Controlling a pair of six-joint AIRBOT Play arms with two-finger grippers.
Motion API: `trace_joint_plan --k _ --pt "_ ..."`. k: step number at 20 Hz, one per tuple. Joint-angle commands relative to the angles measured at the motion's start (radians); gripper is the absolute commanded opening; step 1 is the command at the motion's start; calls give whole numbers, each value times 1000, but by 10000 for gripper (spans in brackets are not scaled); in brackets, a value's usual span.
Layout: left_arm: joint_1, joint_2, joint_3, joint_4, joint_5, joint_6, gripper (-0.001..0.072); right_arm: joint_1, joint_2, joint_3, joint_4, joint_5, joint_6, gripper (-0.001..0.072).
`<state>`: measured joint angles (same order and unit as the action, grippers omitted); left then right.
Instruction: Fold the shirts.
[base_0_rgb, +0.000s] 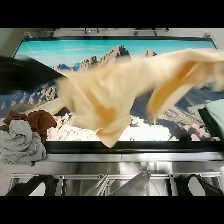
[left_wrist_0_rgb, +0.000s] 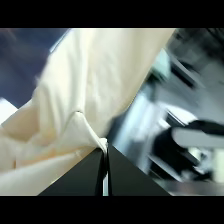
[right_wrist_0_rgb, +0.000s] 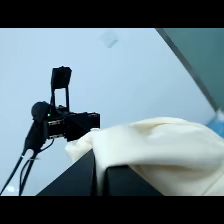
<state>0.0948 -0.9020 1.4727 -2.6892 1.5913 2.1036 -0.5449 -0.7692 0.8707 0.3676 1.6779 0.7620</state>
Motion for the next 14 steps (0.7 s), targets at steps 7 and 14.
trace_joint_plan --k 7,14 --pt "385 218 73 -3 -79 11 24 -132 408 56 -375 -415 -14 21" --pt "-37 -530 45 45 -265 182 24 24 -21 -218 -528 -791 -154 20"
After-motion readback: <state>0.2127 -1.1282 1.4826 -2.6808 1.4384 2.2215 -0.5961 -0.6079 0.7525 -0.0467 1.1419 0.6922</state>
